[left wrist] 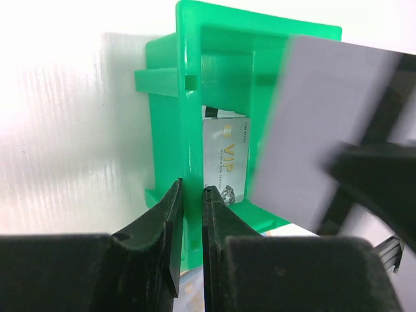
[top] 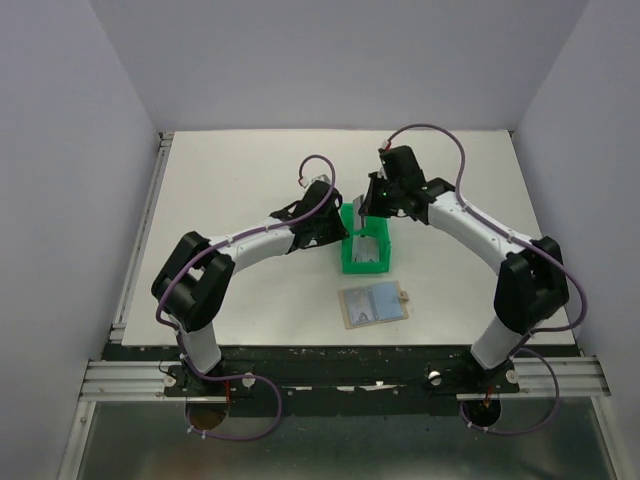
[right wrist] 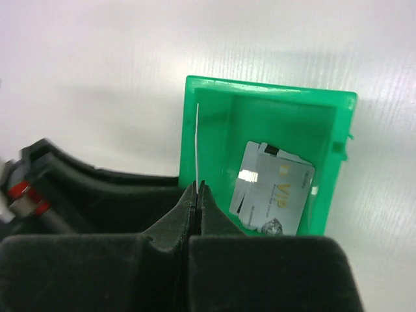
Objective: Put the credit cards into the card holder
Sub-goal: Pick up the credit card from the storage box.
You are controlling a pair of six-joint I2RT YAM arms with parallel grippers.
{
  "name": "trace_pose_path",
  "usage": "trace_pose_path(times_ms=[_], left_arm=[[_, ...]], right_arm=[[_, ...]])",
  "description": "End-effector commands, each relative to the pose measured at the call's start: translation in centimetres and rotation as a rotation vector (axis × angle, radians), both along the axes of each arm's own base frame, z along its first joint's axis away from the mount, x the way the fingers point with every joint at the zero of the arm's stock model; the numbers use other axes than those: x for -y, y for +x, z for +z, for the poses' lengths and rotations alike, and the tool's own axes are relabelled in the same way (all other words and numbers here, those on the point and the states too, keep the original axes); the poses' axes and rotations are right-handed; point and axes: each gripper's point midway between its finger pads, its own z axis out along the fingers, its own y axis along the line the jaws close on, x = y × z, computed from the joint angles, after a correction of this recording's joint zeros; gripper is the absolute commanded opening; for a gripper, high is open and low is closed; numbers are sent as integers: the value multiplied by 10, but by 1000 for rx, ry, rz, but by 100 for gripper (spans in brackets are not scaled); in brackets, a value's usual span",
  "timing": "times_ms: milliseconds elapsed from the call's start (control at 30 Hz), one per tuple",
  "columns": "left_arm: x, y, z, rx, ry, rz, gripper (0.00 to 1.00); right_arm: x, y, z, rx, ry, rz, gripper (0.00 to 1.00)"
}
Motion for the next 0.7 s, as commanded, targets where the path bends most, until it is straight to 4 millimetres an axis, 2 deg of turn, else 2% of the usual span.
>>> trace_pose_path(times_ms=[0,133,300,400,533,667], left_arm=[[-18,12,-2,-2,4,54,16],[-32,35,3,3,-18,88,16],[-49,70,10,14,-58,142,15],[-52,87,15,28,-63,145,16],[-52,94,18,36,-54,131,21],[-54,90,21,40,-60,125,34]], right_arm=[[32,-7,32,80,-15,-57,0],[47,-32,45,121,20,-27,0],[55,-68,65,181,79,34,1],[55,-91,80,233,130,98,0],[50,-123,108,326,219,216,1],[44,-153,129,387,305,326,0]])
